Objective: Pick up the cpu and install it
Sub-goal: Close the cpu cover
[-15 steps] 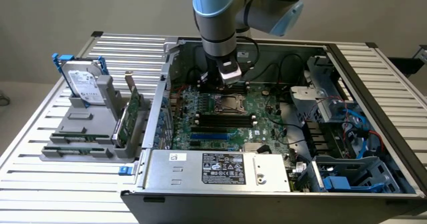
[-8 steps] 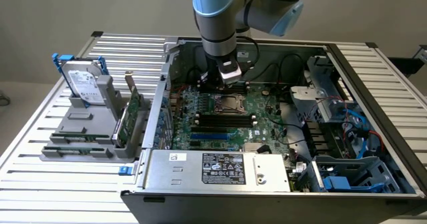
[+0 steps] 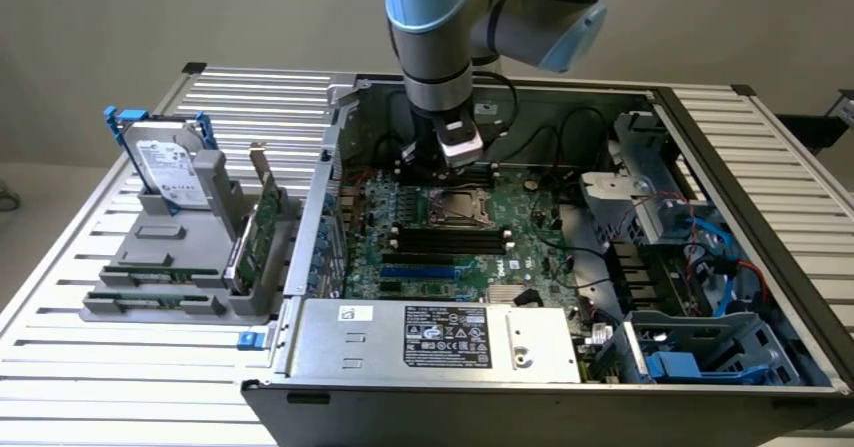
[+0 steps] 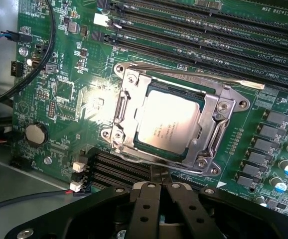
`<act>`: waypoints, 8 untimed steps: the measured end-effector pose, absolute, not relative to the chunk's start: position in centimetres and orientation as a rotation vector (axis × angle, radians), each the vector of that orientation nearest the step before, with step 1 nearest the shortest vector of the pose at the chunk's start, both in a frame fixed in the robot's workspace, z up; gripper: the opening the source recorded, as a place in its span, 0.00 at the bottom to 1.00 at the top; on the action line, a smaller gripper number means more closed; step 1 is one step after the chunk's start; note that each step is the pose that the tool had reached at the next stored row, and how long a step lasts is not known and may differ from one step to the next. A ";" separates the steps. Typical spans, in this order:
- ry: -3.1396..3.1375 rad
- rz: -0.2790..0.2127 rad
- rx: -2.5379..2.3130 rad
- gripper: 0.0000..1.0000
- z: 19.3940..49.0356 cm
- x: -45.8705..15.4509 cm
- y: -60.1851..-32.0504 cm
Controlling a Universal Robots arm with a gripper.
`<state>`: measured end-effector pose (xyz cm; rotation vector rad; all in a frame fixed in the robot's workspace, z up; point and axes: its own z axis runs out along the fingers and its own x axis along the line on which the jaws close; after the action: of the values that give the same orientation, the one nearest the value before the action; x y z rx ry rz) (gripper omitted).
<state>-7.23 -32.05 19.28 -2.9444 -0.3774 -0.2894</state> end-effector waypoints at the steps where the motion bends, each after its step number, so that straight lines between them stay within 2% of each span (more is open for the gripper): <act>1: -0.377 -0.289 -2.944 0.11 19.3 -7.2 -32.0; 8: -0.377 -0.290 -2.943 0.11 20.2 -7.3 -31.4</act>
<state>-7.31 -31.41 20.15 -2.9426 -0.3771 -0.2903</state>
